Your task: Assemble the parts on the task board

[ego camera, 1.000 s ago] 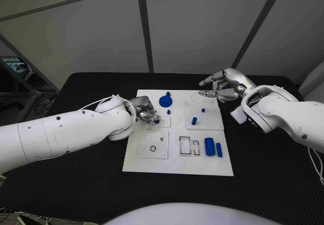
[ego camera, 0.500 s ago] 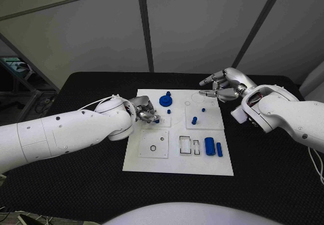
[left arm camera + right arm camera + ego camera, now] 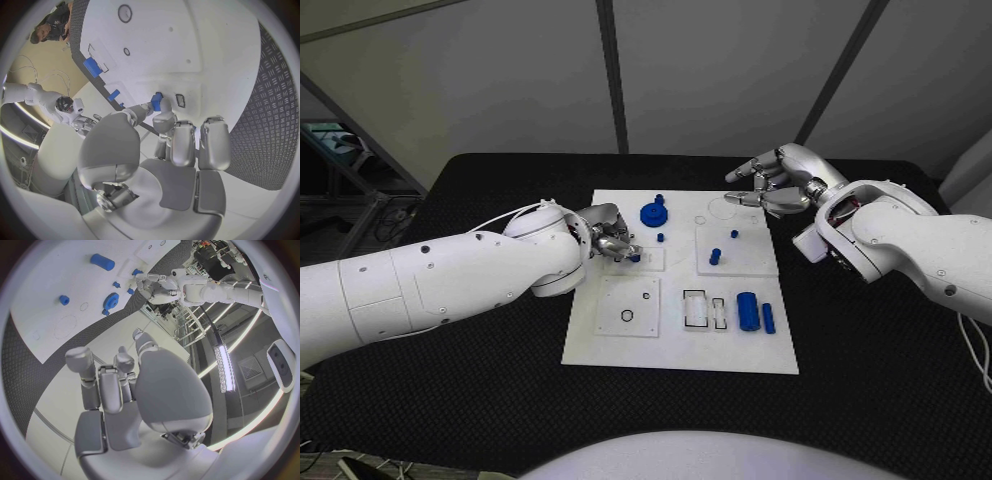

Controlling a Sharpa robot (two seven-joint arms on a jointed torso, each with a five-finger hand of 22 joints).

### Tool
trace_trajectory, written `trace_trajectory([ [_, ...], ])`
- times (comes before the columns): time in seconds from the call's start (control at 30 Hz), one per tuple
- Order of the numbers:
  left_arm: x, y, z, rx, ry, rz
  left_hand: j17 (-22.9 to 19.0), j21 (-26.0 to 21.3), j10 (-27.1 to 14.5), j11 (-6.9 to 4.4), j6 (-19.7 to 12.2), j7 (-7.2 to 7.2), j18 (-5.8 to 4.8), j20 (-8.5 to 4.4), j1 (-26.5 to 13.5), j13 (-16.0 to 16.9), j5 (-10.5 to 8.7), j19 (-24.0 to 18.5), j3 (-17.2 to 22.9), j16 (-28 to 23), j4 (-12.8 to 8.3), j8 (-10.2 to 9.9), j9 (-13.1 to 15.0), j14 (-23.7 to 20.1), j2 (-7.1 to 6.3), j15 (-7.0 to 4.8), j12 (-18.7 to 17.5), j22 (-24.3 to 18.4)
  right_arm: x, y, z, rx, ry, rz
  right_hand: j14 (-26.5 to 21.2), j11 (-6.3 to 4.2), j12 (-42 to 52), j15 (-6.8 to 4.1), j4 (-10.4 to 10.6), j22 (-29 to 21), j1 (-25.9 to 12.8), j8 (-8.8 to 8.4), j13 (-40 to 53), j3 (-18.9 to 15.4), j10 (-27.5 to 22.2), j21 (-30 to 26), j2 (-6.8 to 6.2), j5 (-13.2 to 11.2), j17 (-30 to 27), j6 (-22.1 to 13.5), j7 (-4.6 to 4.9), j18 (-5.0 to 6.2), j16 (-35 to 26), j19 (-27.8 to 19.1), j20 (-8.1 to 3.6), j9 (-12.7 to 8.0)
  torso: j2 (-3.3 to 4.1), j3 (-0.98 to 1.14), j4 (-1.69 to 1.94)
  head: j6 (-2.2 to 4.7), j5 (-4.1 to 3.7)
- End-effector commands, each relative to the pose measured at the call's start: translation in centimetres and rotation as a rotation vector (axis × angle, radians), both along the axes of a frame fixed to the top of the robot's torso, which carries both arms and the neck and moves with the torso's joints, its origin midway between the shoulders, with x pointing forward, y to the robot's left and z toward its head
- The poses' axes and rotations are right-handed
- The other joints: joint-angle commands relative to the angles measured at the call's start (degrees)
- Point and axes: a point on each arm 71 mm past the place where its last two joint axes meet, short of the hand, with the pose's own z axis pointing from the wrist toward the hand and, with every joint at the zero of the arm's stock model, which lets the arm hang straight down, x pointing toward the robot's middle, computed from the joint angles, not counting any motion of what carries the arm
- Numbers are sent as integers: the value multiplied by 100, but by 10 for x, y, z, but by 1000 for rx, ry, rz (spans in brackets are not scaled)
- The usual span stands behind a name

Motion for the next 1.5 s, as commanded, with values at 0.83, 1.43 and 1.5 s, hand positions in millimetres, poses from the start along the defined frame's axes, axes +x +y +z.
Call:
trace_trajectory([
  [0.83, 7, -3, -9, 8, 70, 14, 20, 58, 128, -28, 312, -69, 3, -38, -300, 159, 4, 108, -1163, -3, 107, -58, -252, 241, 232, -62, 178, 128, 0, 1, 1, 3, -2, 7, 307, 1, -37, -28, 43, -36, -44, 38, -29, -4, -40, -44, -14, 42, 298, 21, -19, 103, -45, -25, -5, -7, 3, 2, -1, -15, -41],
  [1.43, 14, -1, 6, -28, 35, 39, 23, 26, 109, -9, 323, -54, 10, -35, -420, 160, 17, 104, -2520, -7, 712, -37, -298, 242, 318, -55, 189, 134, 0, -1, 1, 2, -3, 5, 304, 2, -37, -28, 51, -53, -57, 37, -30, -8, -40, -56, -15, 42, 286, 19, -19, 106, -55, -32, -5, -8, 0, -5, 3, 1, -39],
  [1.5, 15, -2, 11, -41, 26, 42, 23, 15, 98, -8, 310, -49, 13, -33, -397, 146, 18, 97, -2642, -8, 767, -36, -301, 242, 335, -53, 177, 124, 0, -1, 1, 2, -3, 5, 304, 2, -37, -28, 51, -53, -57, 37, -30, -8, -40, -56, -15, 42, 286, 19, -19, 106, -55, -32, -5, -8, 1, -3, 4, 6, -38],
])
